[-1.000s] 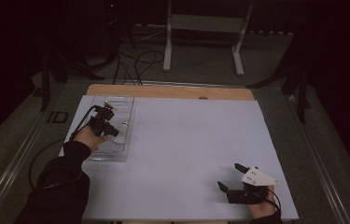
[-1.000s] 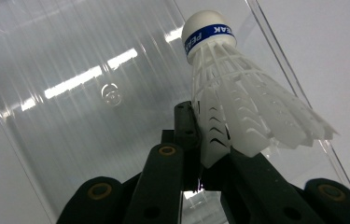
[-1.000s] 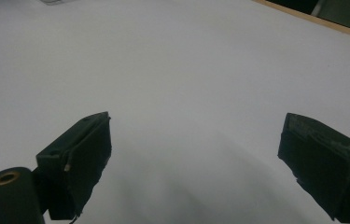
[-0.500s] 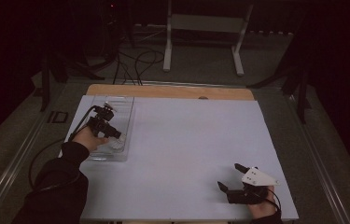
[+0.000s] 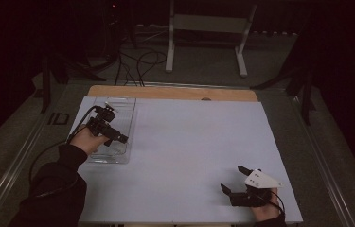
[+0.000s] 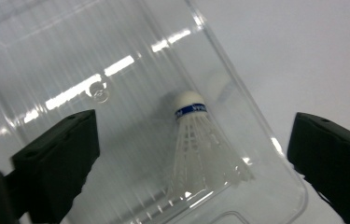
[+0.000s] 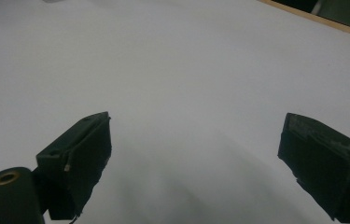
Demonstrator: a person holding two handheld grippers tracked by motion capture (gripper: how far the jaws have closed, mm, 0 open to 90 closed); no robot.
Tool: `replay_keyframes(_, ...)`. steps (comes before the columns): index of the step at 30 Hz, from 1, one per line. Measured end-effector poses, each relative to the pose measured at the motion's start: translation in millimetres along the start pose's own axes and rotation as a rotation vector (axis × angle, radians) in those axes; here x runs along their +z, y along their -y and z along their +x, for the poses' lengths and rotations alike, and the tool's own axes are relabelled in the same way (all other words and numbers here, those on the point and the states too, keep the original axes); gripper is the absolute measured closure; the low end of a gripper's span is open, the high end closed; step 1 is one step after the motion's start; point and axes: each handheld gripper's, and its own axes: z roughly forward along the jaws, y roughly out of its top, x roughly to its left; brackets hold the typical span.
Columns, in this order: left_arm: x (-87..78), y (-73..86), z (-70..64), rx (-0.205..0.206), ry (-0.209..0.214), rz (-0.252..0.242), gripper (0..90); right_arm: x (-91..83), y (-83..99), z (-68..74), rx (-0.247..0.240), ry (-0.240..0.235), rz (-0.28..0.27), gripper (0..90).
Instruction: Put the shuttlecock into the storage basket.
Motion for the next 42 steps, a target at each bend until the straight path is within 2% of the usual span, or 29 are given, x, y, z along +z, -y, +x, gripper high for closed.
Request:
replay_keyframes(4,-2.8,-0.1,-3.6,0.022,-0.004,-0.023,0.1,-0.3,-0.2,0.0,0.0,0.002,0.0,9.5)
replay_keyframes(11,-5.9,-1.3,-9.2,0.047,0.02,-0.056,0.0,0.1,-0.1,0.2,0.0,0.0,0.001,9.6)
replay_keyframes(17,-9.7,-3.4,-11.4,0.05,0.021,-0.098,0.0,0.3,0.2,-0.1,0.001,-0.001,0.002,9.5)
replay_keyframes(28,-16.0,-7.1,-19.1,0.063,0.029,-0.135,0.0,0.3,0.2,-0.1,0.002,-0.001,0.002,9.6)
replay_keyframes(30,-15.9,-7.7,-21.5,0.077,0.044,-0.13,0.0,0.2,0.1,0.0,0.002,-0.002,0.0,9.6)
replay_keyframes(33,-16.5,-8.3,-27.2,0.096,0.032,-0.145,0.0,0.5,0.2,-0.1,0.001,-0.002,0.002,9.6)
replay_keyframes(38,-19.0,-10.7,-34.9,0.123,0.056,-0.177,0.0,0.7,0.4,-0.3,0.003,-0.001,0.003,9.6)
replay_keyframes(40,-19.3,-11.5,-37.8,0.135,0.049,-0.176,0.0,0.6,0.4,-0.2,0.006,-0.001,0.004,9.6)
replay_keyframes(42,-19.8,-12.5,-39.3,0.137,0.07,-0.195,0.0,0.5,0.4,-0.4,0.008,0.001,0.003,9.5)
